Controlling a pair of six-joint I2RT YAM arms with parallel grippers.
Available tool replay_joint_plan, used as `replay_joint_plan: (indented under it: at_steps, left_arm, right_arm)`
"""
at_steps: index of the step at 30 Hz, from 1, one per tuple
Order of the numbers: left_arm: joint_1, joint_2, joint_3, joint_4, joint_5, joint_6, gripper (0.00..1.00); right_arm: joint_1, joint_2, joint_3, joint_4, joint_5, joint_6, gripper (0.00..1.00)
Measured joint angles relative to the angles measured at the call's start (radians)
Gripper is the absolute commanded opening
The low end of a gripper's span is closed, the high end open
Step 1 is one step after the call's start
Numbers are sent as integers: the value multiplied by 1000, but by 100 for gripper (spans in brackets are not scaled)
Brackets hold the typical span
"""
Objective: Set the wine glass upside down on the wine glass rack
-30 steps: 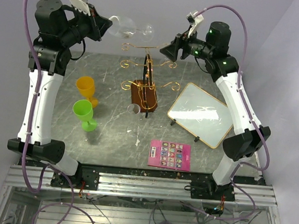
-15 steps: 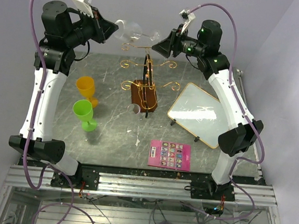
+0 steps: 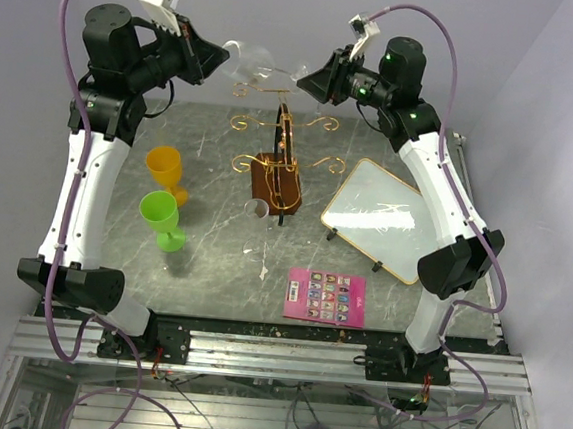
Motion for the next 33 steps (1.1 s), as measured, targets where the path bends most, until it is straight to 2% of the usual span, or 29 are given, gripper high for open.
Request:
replay_joint_plan:
  at_steps: [6,9,12,16,26,28,33]
  left_arm:
    - [0,-3,-35,22,18,-8,7]
    - [0,-4,-50,31,24,-10,7]
    - [1,-6,-60,42,27,-10,7]
    - [1,-13,-78,50,43,-10,8]
    - [6,-28,-174,119,114,-47,53]
    - [6,-32,-182,116,125,-32,63]
    - [6,-70,-185,62,128,70,78]
  right_arm:
    - [1,4,0,0,5,18,25]
    - [0,9,0,0,10,27,16]
    - [-1,15,0,0,18,33,1]
    - [-5,17,0,-1,42,55,0]
    - [-18,17,6,-13,88,-15,0]
    - [-26,17,6,-16,87,-43,0]
    - [-83,15,6,-30,63,-130,0]
